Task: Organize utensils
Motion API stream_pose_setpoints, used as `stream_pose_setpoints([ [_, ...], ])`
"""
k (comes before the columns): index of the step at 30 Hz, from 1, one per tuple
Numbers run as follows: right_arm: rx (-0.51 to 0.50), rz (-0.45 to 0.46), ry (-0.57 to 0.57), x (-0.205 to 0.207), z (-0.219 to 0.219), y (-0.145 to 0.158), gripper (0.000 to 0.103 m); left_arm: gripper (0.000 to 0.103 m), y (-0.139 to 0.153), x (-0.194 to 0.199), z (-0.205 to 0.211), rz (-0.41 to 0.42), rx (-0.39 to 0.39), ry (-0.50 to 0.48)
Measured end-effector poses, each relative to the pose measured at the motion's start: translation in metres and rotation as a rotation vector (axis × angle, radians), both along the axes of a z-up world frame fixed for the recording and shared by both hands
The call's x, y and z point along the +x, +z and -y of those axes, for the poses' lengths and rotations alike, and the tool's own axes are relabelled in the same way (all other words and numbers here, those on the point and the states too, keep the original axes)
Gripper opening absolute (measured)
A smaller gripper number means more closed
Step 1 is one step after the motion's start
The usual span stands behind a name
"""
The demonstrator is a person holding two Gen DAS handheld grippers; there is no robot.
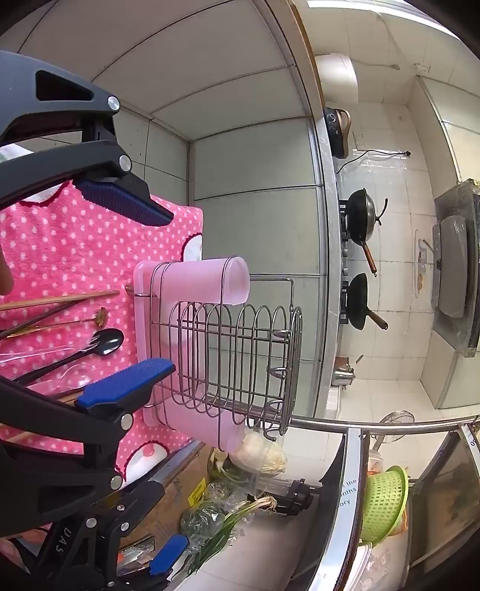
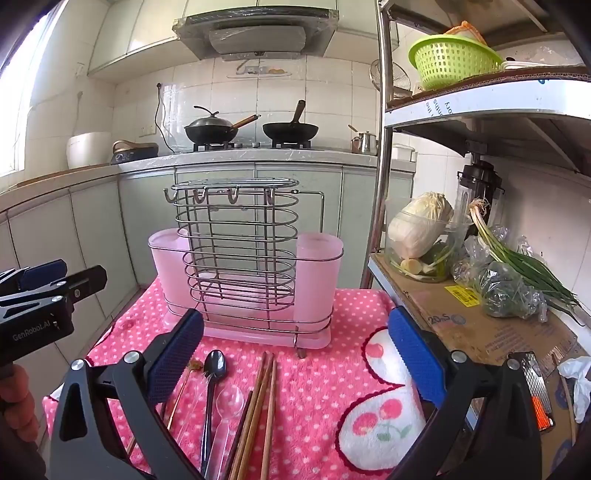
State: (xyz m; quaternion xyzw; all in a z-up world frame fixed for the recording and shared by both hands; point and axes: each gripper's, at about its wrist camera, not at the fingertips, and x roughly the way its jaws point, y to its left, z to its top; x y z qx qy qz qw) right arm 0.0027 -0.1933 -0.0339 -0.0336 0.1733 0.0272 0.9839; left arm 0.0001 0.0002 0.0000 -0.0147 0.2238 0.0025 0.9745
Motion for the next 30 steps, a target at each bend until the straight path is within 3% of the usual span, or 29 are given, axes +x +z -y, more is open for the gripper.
stream_pose_setpoints([
  [30,-0.009,0.001,0.000,0.000,-0.002,0.002,0.100,0.073,0.004,-0.004,-0.002,0.009,-0.013,-0.005],
])
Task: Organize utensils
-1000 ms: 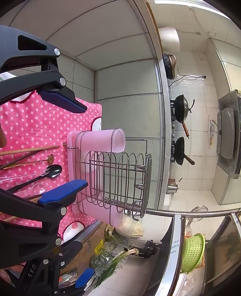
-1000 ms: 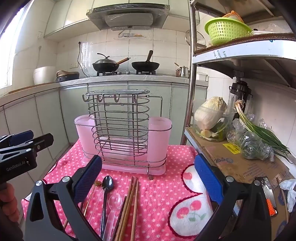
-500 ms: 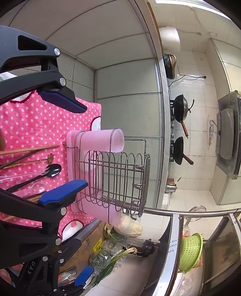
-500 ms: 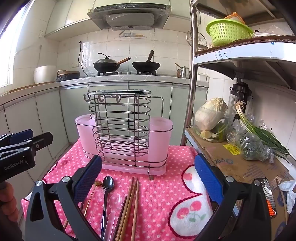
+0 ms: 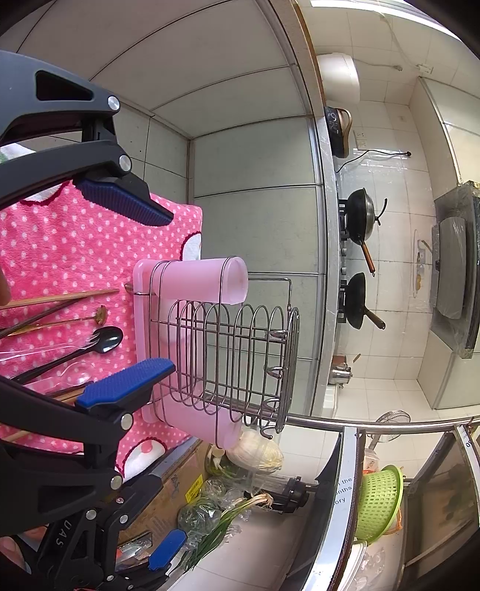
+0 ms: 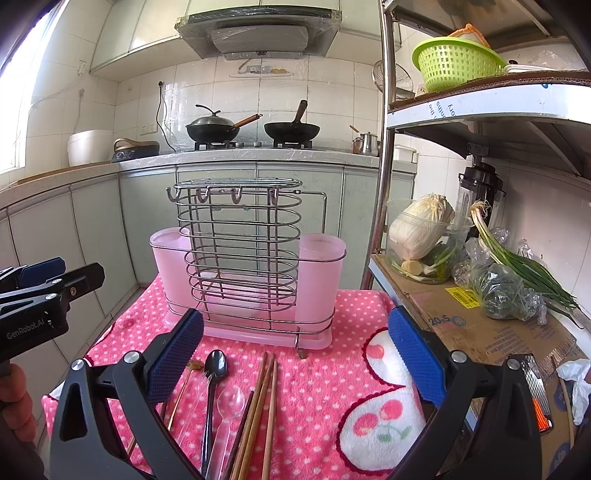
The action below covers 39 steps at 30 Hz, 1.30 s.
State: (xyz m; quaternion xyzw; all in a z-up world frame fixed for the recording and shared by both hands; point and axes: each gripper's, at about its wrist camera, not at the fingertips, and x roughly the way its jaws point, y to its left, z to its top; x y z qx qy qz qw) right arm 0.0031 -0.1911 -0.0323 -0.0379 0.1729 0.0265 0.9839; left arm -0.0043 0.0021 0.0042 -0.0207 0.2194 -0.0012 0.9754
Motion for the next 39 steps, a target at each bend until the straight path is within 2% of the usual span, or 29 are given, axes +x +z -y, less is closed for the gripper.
stream_pose_setpoints([
  [39,-0.002,0.005,0.000,-0.0006,0.0001,0.0008,0.100,0.073,0.0069,-0.0049,-0.0032,0.008,-0.005,0.001],
])
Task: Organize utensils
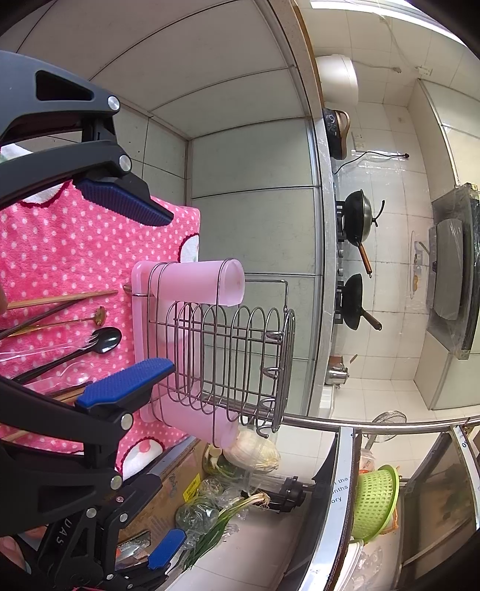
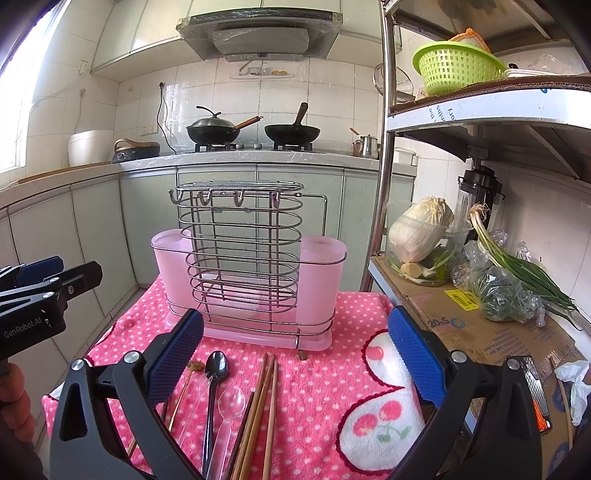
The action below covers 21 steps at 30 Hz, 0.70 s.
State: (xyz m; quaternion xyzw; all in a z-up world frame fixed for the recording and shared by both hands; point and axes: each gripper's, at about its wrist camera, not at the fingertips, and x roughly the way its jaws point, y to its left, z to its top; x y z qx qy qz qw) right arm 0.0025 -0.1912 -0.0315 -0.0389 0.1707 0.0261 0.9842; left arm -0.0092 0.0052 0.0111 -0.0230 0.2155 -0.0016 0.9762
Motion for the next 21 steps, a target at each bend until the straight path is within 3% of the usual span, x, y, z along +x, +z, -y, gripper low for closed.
stream_pose_setpoints([
  [21,-0.002,-0.043,0.005,0.0063,0.0032,0.0019,0.100,0.073,-0.0101,0.0070,0.0007,-0.034,0.003,-0.010],
])
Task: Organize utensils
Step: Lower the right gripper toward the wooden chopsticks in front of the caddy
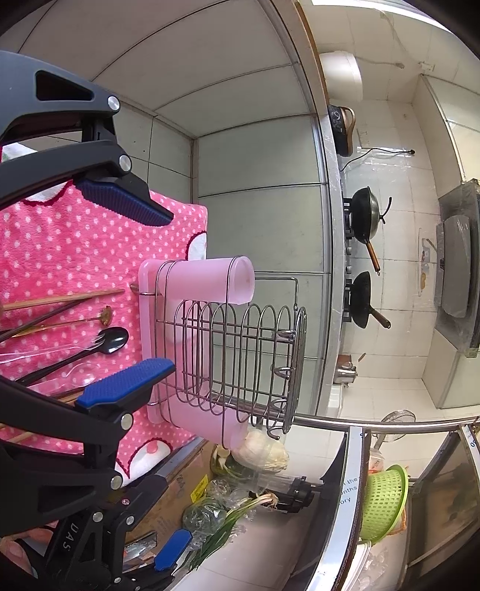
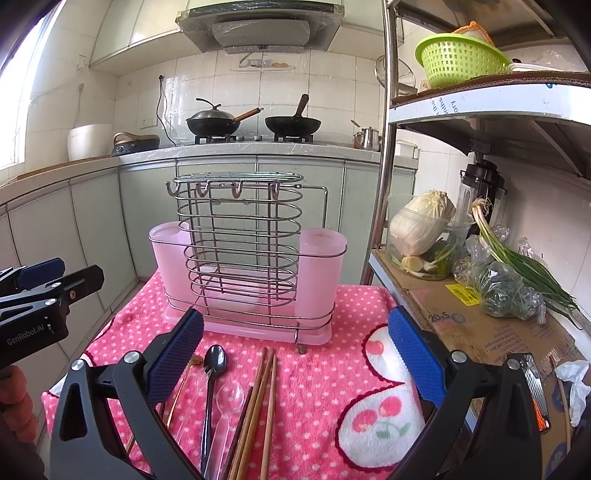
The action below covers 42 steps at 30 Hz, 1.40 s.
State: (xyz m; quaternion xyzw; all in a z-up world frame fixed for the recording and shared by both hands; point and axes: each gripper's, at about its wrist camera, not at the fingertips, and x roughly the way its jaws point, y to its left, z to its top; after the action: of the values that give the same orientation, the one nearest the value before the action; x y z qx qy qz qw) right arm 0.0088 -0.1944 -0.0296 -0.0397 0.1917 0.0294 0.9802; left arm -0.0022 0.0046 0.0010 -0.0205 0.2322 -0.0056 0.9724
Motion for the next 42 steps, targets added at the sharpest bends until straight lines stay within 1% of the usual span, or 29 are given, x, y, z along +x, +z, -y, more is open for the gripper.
stream_pose_setpoints([
  [4,0.017,-0.049,0.012,0.009,0.005,0.003,0.100,0.073,-0.002,0.006,-0.005,-0.025,-0.005,0.000],
  [10,0.047,-0.144,0.032,0.025,0.015,0.005,0.100,0.073,-0.005,0.021,-0.014,-0.095,-0.016,-0.031],
  [14,0.065,-0.222,0.052,0.040,0.018,0.002,0.100,0.073,-0.010,0.036,-0.024,-0.178,-0.053,-0.061],
  [16,0.077,-0.258,0.057,0.047,0.019,-0.002,0.100,0.069,-0.013,0.046,-0.032,-0.235,-0.086,-0.071],
  [19,0.126,-0.330,0.068,0.060,0.023,-0.011,0.100,0.065,-0.019,0.059,-0.039,-0.314,-0.119,-0.083],
  [20,0.145,-0.349,0.075,0.063,0.024,-0.015,0.096,0.063,-0.022,0.064,-0.039,-0.344,-0.118,-0.083],
  [21,0.168,-0.379,0.084,0.068,0.025,-0.019,0.093,0.058,-0.026,0.069,-0.039,-0.374,-0.114,-0.087],
  [23,0.198,-0.433,0.093,0.076,0.027,-0.028,0.081,0.052,-0.034,0.078,-0.036,-0.425,-0.101,-0.112],
  [24,0.219,-0.462,0.099,0.081,0.029,-0.033,0.078,0.047,-0.038,0.083,-0.034,-0.448,-0.095,-0.123],
  [25,0.240,-0.487,0.107,0.085,0.030,-0.037,0.072,0.043,-0.044,0.089,-0.031,-0.479,-0.089,-0.134],
  [26,0.257,-0.510,0.112,0.088,0.030,-0.042,0.067,0.041,-0.049,0.094,-0.029,-0.506,-0.087,-0.141],
  [28,0.299,-0.555,0.120,0.095,0.033,-0.050,0.063,0.033,-0.063,0.106,-0.024,-0.578,-0.092,-0.153],
  [29,0.313,-0.569,0.125,0.097,0.033,-0.053,0.061,0.031,-0.070,0.112,-0.023,-0.609,-0.095,-0.152],
  [32,0.330,-0.599,0.128,0.102,0.035,-0.059,0.059,0.024,-0.092,0.130,-0.021,-0.711,-0.122,-0.139],
  [33,0.331,-0.605,0.127,0.103,0.036,-0.062,0.059,0.021,-0.099,0.136,-0.021,-0.738,-0.131,-0.128],
  [34,0.337,-0.611,0.129,0.104,0.036,-0.063,0.059,0.019,-0.104,0.142,-0.021,-0.755,-0.134,-0.113],
  [36,0.344,-0.618,0.128,0.107,0.038,-0.065,0.059,0.018,-0.112,0.151,-0.021,-0.773,-0.132,-0.099],
  [39,0.353,-0.630,0.125,0.112,0.042,-0.070,0.059,0.018,-0.125,0.162,-0.017,-0.813,-0.142,-0.100],
  [42,0.364,-0.648,0.123,0.115,0.045,-0.075,0.059,0.018,-0.135,0.171,-0.013,-0.834,-0.122,-0.088],
])
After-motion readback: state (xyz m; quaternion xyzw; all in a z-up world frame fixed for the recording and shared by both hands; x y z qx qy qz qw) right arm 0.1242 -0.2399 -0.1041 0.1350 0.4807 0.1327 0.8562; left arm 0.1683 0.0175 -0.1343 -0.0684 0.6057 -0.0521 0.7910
